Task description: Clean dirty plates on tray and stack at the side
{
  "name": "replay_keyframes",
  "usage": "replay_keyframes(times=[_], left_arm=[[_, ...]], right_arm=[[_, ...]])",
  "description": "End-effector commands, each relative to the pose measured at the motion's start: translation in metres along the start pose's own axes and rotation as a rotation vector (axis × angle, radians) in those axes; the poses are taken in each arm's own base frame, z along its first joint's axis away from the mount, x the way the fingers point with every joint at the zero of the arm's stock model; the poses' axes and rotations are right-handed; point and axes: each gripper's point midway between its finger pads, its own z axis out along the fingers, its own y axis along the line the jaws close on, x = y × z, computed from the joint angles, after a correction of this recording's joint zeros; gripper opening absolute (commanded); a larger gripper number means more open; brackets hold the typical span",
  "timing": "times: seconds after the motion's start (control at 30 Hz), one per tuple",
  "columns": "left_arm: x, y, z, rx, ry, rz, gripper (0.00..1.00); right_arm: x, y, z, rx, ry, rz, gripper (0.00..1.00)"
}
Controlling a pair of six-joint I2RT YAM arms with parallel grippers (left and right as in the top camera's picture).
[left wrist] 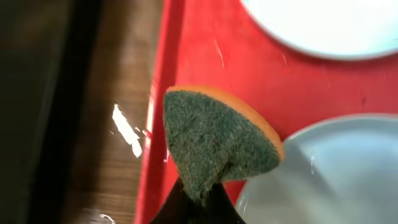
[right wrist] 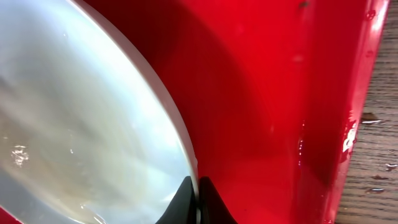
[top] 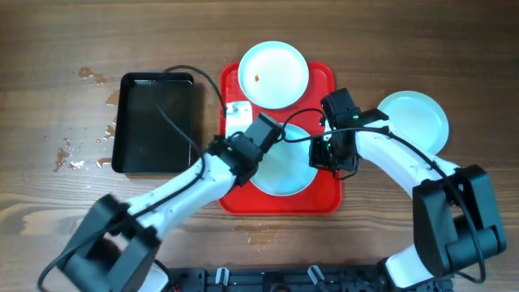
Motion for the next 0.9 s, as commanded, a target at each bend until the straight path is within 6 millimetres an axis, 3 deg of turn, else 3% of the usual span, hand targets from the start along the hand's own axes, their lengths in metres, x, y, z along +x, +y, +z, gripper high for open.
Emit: replay_keyframes(times=[0.0,0.1,0.17,0.23,0.33,0.43,0.57,0.6,0.7,0.73,0.77,0.87], left_arm=[[-0.039,0.025,-0.033,0.0,-0.111,-0.072,0.04],[-0.051,0.057,-0.047,-0.006,-0.108,-0.148,0.04],[-0.054,0.092,-0.05,0.006,-0.053,-0.248,0.04],[-0.056,0.14,-0.038,-0.003,0.012,-0.312,0.04],[-0.035,0.185,-0.008,-0.008,0.111,-0.324,0.04],[-0.009,0.194,0.024,0.078,0.191,-0.303,0.04],[0.014,0.201,0.053,0.064,0.28,-0.327,0.04],[0.016,0.2,0.053,0.064,0.286,-0.327,0.09],[0.017,0.2,0.053,0.063,0.291,-0.327,0.5],[0.019,0.2,0.053,0.063,0.298,-0.327,0.86],[0.019,0.2,0.052,0.062,0.301,-0.327,1.0],[0.019,0.2,0.052,0.062,0.301,-0.327,1.0]], right_arm=[[-0.007,0.0,-0.008,0.009,-0.034,0.014,0.04],[-0.008,-0.001,-0.008,0.015,-0.041,-0.016,0.04],[-0.013,0.003,-0.013,0.007,-0.057,-0.083,0.04],[-0.019,0.009,-0.026,-0.014,-0.11,-0.131,0.04],[-0.028,0.022,-0.056,-0.056,-0.221,-0.22,0.04],[-0.037,0.02,-0.081,-0.004,-0.338,-0.273,0.04],[-0.039,0.005,-0.128,0.268,-0.552,-0.322,0.04],[-0.036,0.003,-0.14,0.345,-0.606,-0.334,0.04],[-0.029,0.015,-0.169,0.525,-0.765,-0.414,0.04],[-0.027,0.023,-0.178,0.584,-0.828,-0.446,0.04],[-0.021,0.038,-0.189,0.644,-0.911,-0.503,0.04],[-0.01,0.056,-0.197,0.683,-0.974,-0.572,0.04]])
